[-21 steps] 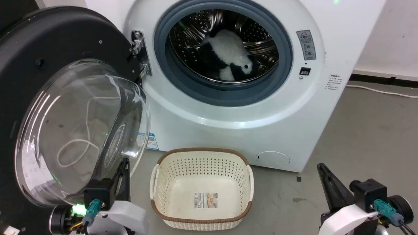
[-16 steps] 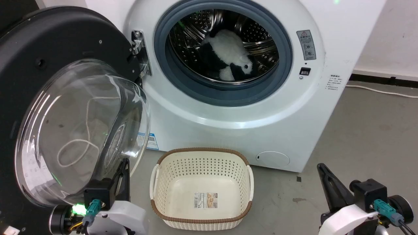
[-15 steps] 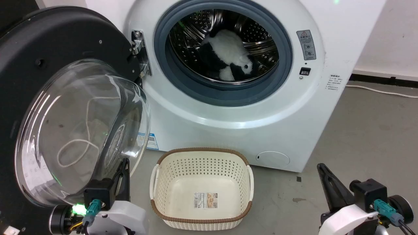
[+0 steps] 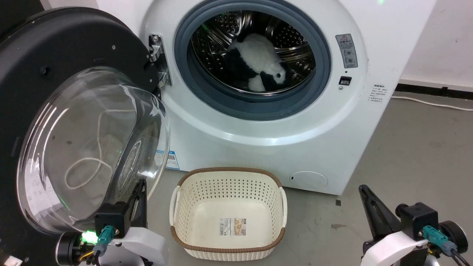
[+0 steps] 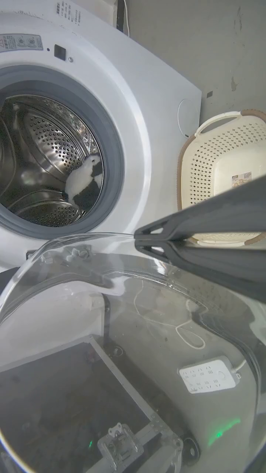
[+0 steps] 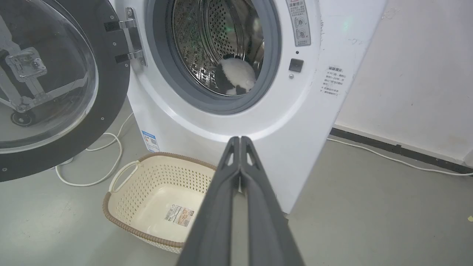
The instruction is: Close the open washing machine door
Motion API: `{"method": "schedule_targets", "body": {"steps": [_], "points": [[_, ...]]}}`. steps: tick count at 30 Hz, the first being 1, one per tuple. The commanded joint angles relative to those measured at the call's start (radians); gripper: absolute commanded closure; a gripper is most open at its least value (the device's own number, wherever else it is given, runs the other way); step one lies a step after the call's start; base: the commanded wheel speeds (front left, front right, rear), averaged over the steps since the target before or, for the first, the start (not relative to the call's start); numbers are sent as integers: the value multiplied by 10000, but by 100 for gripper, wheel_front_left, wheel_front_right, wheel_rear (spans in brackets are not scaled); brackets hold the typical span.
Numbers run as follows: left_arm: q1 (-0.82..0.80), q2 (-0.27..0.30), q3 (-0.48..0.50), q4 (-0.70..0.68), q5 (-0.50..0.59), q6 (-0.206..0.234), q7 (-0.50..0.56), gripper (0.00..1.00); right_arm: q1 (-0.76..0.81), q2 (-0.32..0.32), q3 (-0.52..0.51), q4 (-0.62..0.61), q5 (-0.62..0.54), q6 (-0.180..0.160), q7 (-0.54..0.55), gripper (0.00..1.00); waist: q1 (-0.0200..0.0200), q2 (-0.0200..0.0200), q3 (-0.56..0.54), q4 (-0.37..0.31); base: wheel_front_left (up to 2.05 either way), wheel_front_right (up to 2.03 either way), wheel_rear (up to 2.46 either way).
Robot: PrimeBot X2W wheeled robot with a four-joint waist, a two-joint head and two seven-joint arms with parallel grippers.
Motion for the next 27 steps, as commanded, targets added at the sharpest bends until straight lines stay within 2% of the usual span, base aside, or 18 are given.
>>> {"method": "schedule_targets", "body": {"steps": [1,27], "points": [[141,1,12,-39,28,-43,3,100,-119,9,-1,-41,-76,8,14,100,0,0,0,0,0,0,0],[141,1,12,-39,28,-43,3,100,-119,9,-1,-41,-76,8,14,100,0,0,0,0,0,0,0]]}}
